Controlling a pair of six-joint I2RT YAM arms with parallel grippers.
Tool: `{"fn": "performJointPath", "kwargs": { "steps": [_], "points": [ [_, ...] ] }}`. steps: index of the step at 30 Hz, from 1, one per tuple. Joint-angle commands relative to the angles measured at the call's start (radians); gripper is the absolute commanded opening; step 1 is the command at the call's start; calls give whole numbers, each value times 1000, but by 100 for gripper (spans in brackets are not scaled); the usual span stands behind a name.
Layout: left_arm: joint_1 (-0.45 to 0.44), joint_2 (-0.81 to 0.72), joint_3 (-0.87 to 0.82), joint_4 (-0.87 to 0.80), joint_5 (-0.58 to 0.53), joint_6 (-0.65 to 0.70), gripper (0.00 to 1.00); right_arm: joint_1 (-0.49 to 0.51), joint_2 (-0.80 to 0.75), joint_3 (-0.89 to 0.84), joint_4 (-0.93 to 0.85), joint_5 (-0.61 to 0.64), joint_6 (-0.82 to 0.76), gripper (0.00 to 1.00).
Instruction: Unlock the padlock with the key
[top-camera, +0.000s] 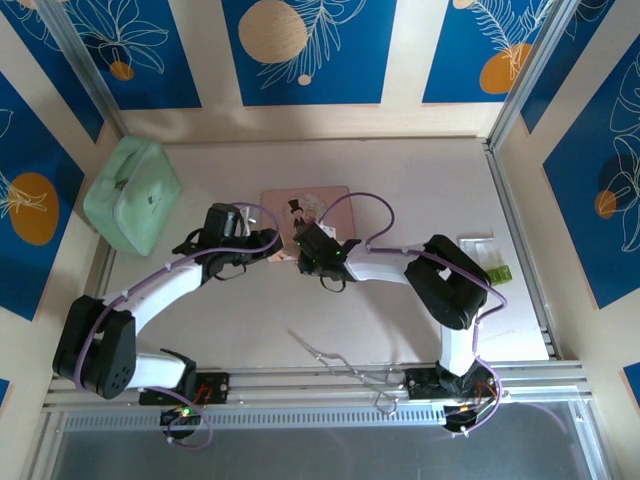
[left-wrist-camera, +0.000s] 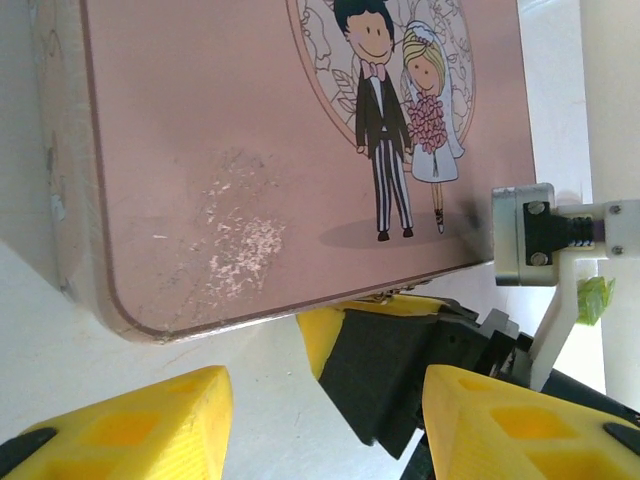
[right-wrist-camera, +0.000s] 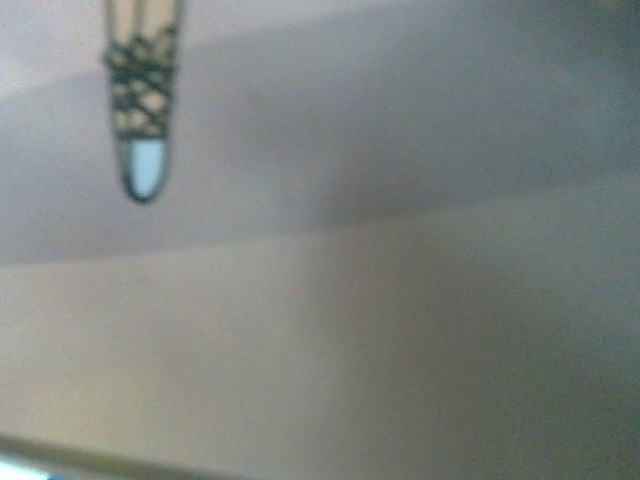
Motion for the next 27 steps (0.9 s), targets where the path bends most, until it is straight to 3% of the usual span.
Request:
{"fn": "performJointPath", "kwargs": {
  "steps": [1,10,13,16,20,27],
  "points": [
    [-6,8,5,15,20,-2,53,-4,29,22,-155,7,131,21],
    [-7,-10,-7,13,17,-1,53,-23,85,121,-337,-33,203,21],
    [-6,-13,-6,13,19,-1,53,-23,74,116,-342,-33,200,28],
    [-6,-14,0,7,19,2,53,-16,40,92,-314,-14,167,41],
    [-7,-17,6,-2,17,8,53,-10,-9,60,-243,-14,40,53],
    [-6,-25,17,-14,12,13,53,-30,-165,-95,-10,-108,-263,60]
  ]
}}
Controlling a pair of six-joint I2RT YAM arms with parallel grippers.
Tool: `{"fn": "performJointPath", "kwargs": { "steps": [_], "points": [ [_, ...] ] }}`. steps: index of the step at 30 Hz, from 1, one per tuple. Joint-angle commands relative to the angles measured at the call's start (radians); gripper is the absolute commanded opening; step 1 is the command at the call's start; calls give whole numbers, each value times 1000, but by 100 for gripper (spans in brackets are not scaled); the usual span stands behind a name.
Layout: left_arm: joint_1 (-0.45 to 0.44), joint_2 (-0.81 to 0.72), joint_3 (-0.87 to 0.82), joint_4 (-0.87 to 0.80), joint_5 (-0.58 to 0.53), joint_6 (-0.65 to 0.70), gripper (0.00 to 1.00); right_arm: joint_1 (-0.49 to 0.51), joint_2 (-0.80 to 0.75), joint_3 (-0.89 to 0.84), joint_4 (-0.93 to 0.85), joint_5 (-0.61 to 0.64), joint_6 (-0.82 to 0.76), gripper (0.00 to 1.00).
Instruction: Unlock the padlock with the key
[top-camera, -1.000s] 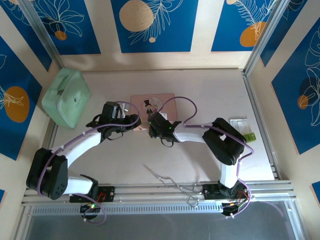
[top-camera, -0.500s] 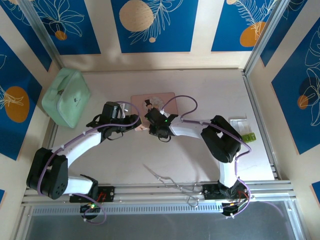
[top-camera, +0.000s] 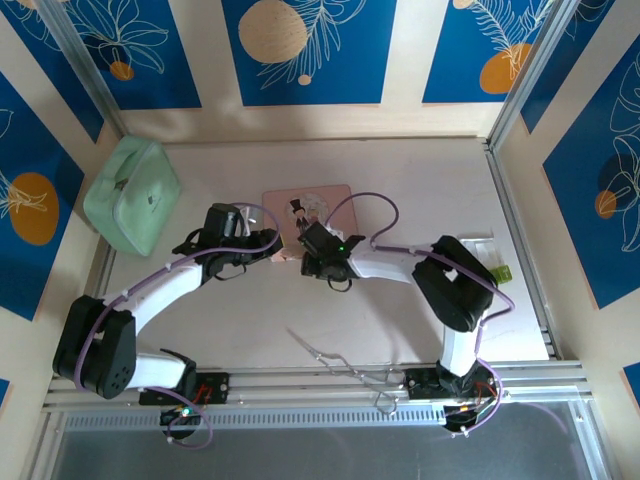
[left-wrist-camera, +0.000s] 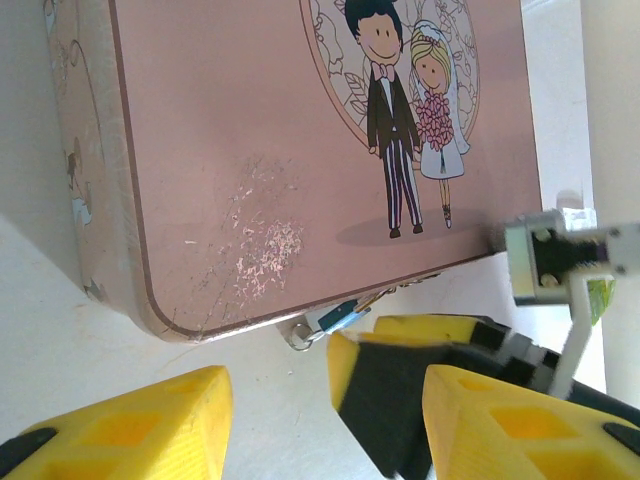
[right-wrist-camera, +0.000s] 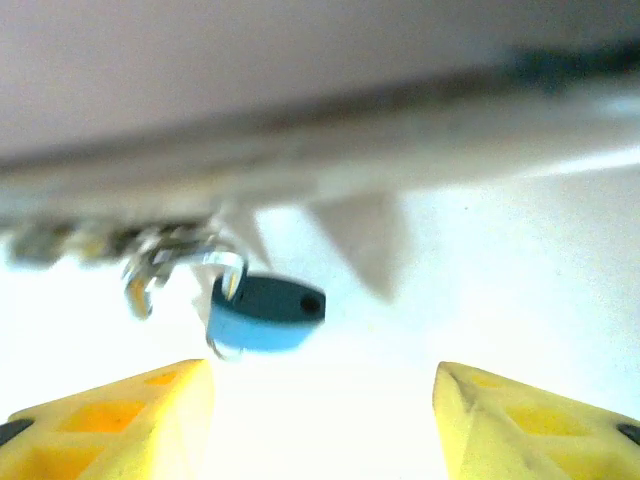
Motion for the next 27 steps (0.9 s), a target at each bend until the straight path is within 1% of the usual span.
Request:
{"fn": "performJointPath", "kwargs": {
  "steps": [1,3,6,8,10,14,16,18,19,21,22,23,25,27],
  "points": [
    [-6,-23,18,-14,10,14,53,-19,-85,-60,129,-84,-197,61],
    [-6,-23,20,-16,9,15,53,-36,-114,-98,177,-140,-262,62],
    [-6,-21,25,-24,6,20,53,-70,-153,-159,256,-255,-312,62],
    [-6,-21,26,-26,4,26,53,-88,-172,-179,269,-280,-320,62],
    [-6,-21,25,-27,-1,31,53,-92,-182,-170,227,-248,-316,60],
    [-6,-15,45,-55,-23,49,54,-71,-250,-206,249,-211,-299,56],
    [-6,-15,59,-71,-34,62,56,-45,-276,-210,240,-127,-291,55],
    [-6,-15,79,-100,-54,80,58,-16,-284,-201,219,2,-272,55],
    [-6,-14,89,-112,-60,91,59,-5,-286,-209,236,32,-274,56],
    [-6,-11,112,-138,-70,106,59,-1,-285,-227,278,28,-294,57],
    [-6,-9,120,-143,-70,108,59,-5,-283,-229,286,10,-309,57],
    [-6,-9,127,-145,-70,108,59,-16,-280,-231,296,-42,-337,57],
    [-6,-11,132,-144,-70,108,59,-51,-273,-242,323,-196,-379,51],
    [-6,-9,131,-144,-72,106,59,-116,-256,-258,375,-397,-363,50]
  ]
}}
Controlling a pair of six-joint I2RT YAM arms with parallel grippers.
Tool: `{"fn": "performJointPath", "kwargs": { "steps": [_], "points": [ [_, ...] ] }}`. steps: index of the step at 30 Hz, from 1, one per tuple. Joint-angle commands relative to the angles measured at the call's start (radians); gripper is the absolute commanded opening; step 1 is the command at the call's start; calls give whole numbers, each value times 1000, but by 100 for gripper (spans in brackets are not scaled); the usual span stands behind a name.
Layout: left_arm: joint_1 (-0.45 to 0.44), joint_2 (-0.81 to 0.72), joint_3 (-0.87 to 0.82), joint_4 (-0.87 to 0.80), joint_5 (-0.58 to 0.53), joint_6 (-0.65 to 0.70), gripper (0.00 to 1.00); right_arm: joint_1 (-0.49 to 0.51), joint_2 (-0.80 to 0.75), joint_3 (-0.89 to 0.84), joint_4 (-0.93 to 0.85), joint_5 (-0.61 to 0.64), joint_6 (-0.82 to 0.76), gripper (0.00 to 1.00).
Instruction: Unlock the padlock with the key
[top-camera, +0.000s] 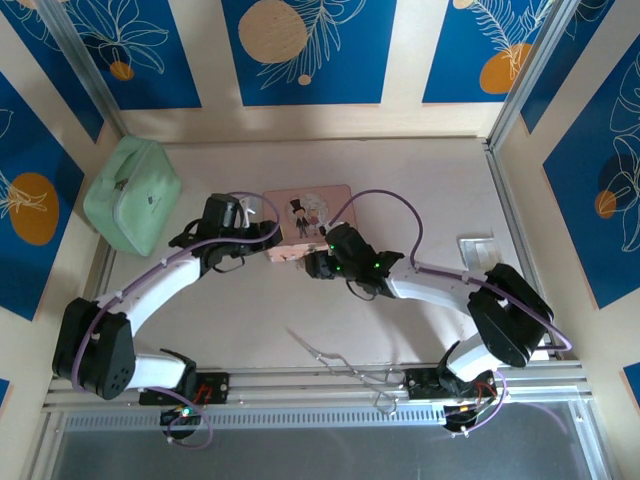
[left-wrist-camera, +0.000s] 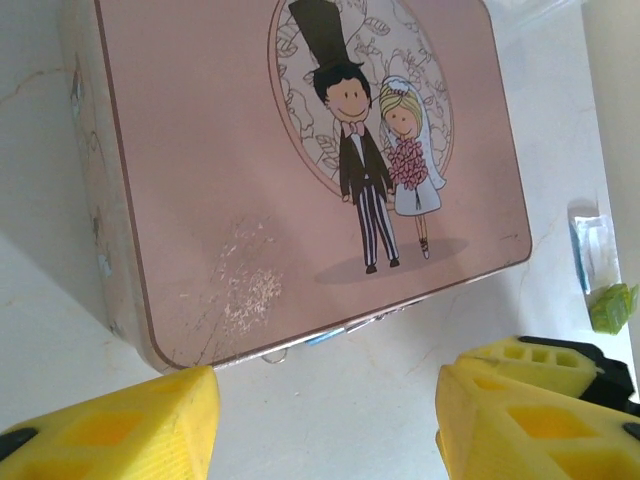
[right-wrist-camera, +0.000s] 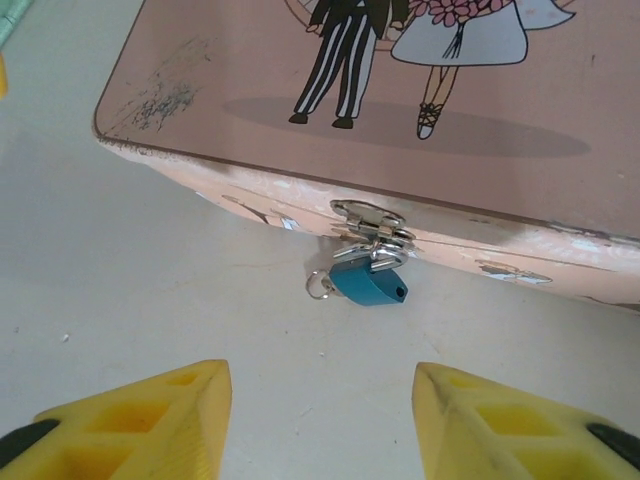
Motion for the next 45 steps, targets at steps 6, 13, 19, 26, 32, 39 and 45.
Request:
{"fn": "performJointPath", "kwargs": {
  "steps": [6,13,19,26,32,39,45],
  "points": [
    [-6,4,13,-30,-20,24,59,-115,106,-28,168,-361,-28,52],
    [-6,31,25,-41,-34,39,59,-104,185,-24,244,-349,-30,53],
    [-6,36,30,-37,-27,38,59,-96,234,-49,285,-282,-18,56],
    [-6,35,27,-39,-26,43,58,-93,270,-34,291,-243,-12,57],
    [-6,40,24,-33,-22,39,58,-90,315,-12,316,-237,-4,57],
    [-6,48,22,-28,-16,38,57,-89,348,10,335,-227,4,56],
    [-6,46,14,-22,-15,37,57,-81,366,21,331,-246,-7,54]
  ]
}}
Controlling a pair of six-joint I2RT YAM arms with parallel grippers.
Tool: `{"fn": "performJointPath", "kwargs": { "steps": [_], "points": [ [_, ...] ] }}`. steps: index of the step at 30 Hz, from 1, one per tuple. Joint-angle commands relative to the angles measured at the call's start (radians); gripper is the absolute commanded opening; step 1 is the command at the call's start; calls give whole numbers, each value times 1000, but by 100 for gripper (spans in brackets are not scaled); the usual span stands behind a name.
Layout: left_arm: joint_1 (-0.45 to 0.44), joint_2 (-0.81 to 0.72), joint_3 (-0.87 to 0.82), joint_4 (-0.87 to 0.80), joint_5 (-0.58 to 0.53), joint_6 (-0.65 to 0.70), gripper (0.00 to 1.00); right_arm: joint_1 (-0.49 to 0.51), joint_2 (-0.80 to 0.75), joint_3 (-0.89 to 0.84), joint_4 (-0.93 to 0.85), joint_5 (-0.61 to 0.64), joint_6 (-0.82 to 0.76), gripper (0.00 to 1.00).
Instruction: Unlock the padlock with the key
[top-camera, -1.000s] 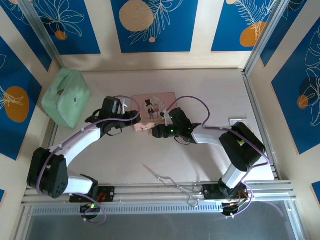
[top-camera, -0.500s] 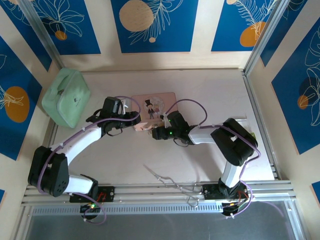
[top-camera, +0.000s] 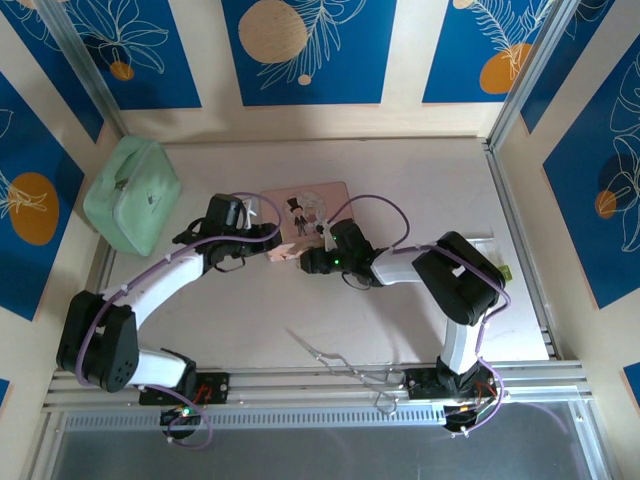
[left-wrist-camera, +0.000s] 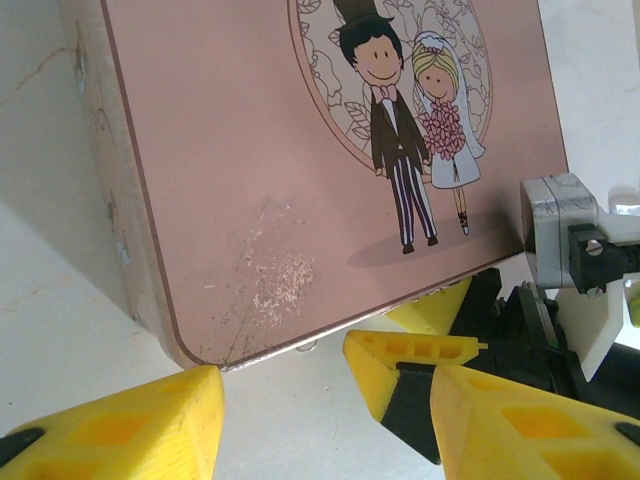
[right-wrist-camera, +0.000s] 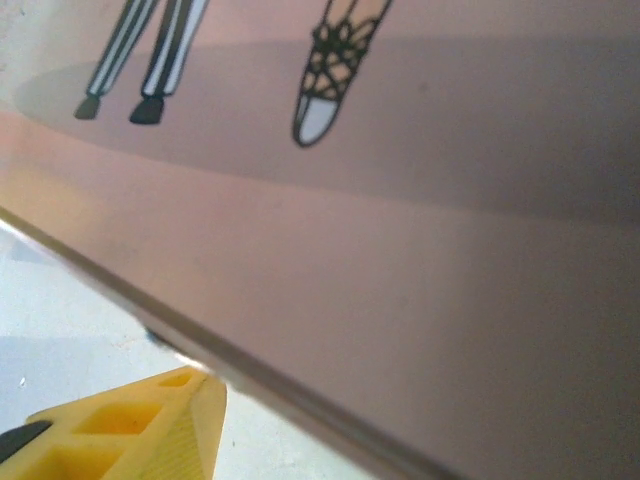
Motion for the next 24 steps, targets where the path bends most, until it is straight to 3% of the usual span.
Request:
{"fn": "performJointPath", "kwargs": {
  "steps": [1,11,24],
  "points": [
    [-6,6,7,5,1,10,57,15,34,12,-29,-24,-3,53],
    [-6,14,-5,21,8,-2,56,30,17,2,-36,-15,-2,48],
    [-6,8,-15,32,13,-11,56,44,19,18,-77,9,9,28]
  ]
}}
